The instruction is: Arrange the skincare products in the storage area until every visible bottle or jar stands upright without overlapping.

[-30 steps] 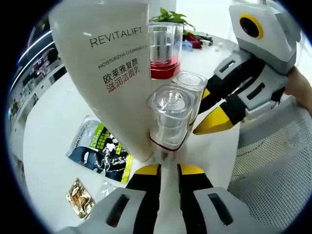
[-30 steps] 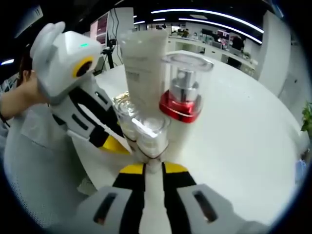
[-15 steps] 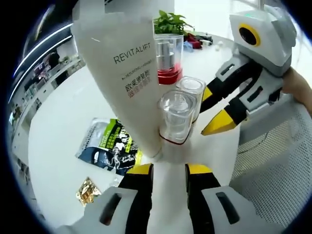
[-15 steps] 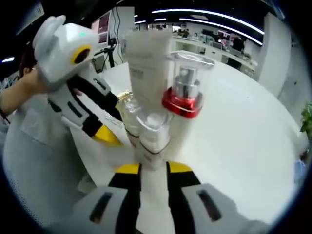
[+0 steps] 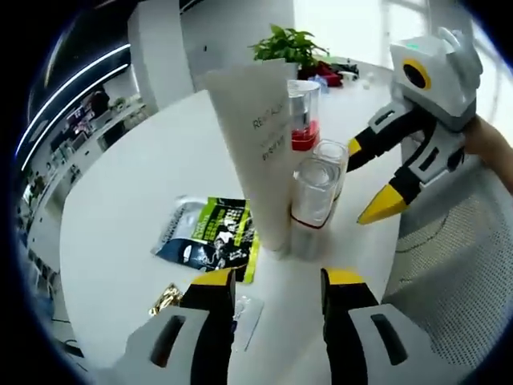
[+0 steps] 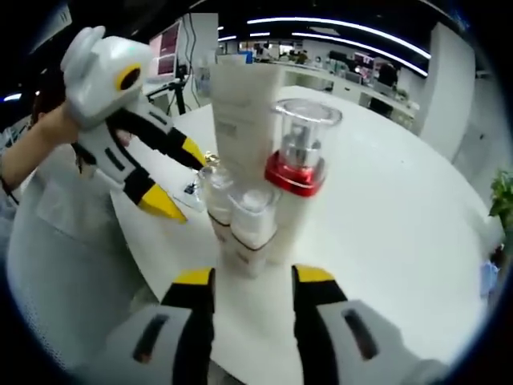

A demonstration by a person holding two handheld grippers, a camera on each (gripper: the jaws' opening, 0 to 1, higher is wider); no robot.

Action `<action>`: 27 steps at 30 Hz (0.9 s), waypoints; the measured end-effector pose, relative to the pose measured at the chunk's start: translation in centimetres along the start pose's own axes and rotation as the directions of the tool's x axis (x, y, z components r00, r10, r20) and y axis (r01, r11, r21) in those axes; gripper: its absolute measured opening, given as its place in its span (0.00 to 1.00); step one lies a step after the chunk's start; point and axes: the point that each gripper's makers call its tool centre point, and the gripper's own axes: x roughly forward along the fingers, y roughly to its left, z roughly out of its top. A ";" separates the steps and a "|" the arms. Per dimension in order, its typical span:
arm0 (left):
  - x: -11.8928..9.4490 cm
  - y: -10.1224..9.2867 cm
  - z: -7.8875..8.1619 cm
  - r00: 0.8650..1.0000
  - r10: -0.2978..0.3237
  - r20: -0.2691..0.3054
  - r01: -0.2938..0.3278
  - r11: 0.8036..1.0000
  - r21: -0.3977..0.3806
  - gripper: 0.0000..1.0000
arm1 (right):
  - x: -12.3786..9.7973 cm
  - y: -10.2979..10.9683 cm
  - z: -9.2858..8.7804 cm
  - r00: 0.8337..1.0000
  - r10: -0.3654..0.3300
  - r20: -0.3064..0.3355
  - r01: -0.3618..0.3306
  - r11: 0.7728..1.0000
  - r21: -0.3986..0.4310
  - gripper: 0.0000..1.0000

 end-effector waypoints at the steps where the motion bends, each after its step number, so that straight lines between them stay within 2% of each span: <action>1: -0.2 0.1 0.0 1.000 0.005 0.001 -0.005 1.000 -0.001 0.41 | -0.2 0.0 0.0 1.000 -0.001 0.003 0.001 1.000 0.003 0.41; 11: -2.4 1.1 0.0 0.999 0.040 0.022 -0.040 0.999 -0.010 0.50 | -1.5 0.8 1.2 0.999 0.017 0.044 -0.017 1.000 0.010 0.53; 18: -3.9 1.4 -0.1 0.999 0.040 0.033 -0.040 0.999 -0.016 0.58 | -2.2 1.4 2.3 0.997 0.028 0.070 -0.029 1.000 0.003 0.61; 23: -4.8 1.8 0.0 0.998 0.039 0.044 -0.039 0.999 -0.005 0.62 | -3.1 1.4 2.9 0.997 0.010 0.078 -0.009 1.000 -0.003 0.68; 27: -5.9 1.6 -0.7 0.998 0.046 0.030 -0.045 0.999 -0.019 0.67 | -4.3 1.4 3.5 0.995 0.002 0.098 -0.003 1.000 0.009 0.75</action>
